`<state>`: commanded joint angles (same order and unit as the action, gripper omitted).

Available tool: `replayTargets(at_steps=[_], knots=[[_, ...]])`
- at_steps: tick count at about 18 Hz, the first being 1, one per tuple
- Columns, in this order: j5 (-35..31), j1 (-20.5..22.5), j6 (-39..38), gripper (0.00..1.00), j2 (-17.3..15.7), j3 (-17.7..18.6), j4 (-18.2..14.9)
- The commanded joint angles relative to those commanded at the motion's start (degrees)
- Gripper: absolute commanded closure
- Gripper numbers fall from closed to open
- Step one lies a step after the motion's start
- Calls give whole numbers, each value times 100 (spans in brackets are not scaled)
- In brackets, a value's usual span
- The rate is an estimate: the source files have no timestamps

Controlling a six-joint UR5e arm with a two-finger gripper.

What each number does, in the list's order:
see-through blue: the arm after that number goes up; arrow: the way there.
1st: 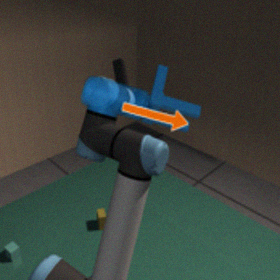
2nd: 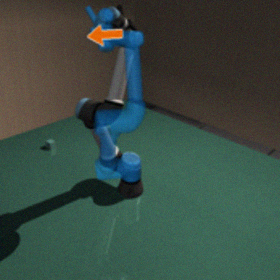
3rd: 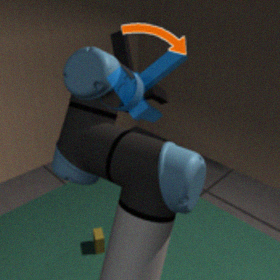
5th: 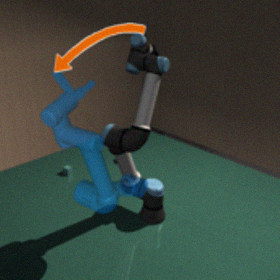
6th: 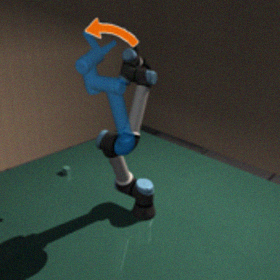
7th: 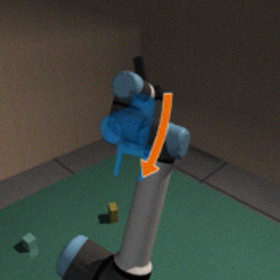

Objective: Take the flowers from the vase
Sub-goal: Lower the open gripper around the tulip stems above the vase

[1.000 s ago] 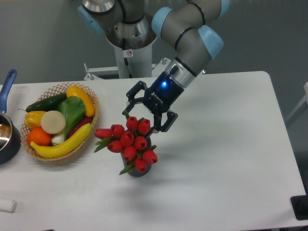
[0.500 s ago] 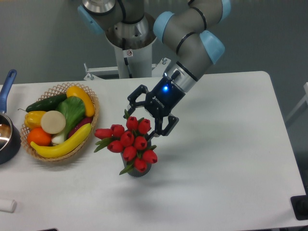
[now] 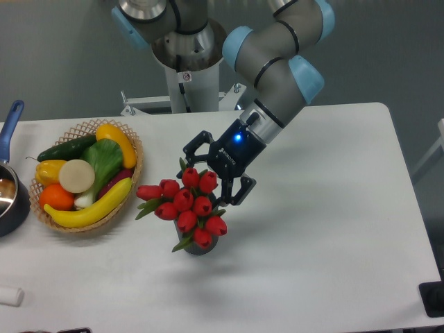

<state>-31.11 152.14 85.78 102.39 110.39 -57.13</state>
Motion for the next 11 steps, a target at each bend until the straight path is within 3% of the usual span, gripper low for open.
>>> replayTargets(at_steps=[11], knots=[[-9, -193, -70, 0, 220, -202, 35]])
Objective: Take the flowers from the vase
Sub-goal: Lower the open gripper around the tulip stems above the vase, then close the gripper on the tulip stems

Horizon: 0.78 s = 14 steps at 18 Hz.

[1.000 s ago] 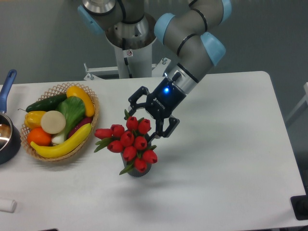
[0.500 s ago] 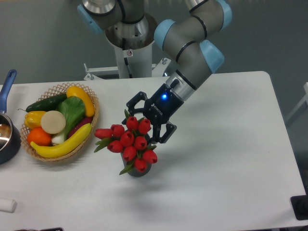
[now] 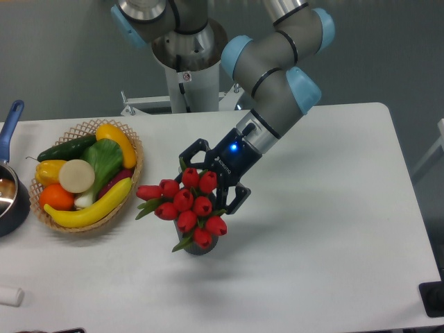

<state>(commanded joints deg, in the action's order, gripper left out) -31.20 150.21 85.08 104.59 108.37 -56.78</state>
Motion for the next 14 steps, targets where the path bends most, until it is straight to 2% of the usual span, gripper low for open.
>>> replayTargets(at_steps=[2, 6, 14], knots=[[0, 0, 0, 3, 17, 26, 114], [0, 0, 0, 33, 35, 18, 141], [9, 44, 0, 42, 26, 9, 141]])
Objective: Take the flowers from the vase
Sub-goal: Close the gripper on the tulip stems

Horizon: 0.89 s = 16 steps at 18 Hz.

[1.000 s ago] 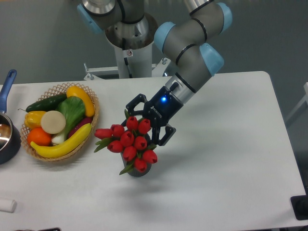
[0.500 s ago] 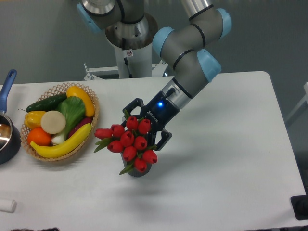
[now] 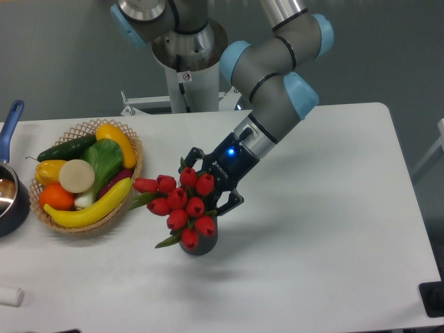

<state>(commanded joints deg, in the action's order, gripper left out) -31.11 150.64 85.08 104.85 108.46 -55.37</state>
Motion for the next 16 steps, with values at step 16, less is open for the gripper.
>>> replayTargets(at_steps=[16], knots=[[387, 88, -913, 55, -360, -114, 0]])
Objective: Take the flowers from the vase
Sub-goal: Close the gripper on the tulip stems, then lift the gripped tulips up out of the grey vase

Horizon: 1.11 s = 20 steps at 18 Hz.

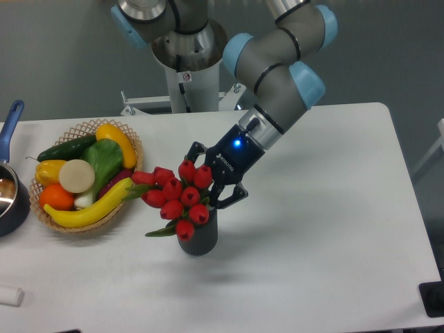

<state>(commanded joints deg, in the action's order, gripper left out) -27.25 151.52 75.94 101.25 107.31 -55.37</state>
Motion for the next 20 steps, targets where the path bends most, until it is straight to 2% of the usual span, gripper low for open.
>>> replayTargets(at_steps=[6, 20], knots=[[9, 18, -281, 55, -228, -17, -9], [378, 26, -1433, 55, -703, -448, -9]])
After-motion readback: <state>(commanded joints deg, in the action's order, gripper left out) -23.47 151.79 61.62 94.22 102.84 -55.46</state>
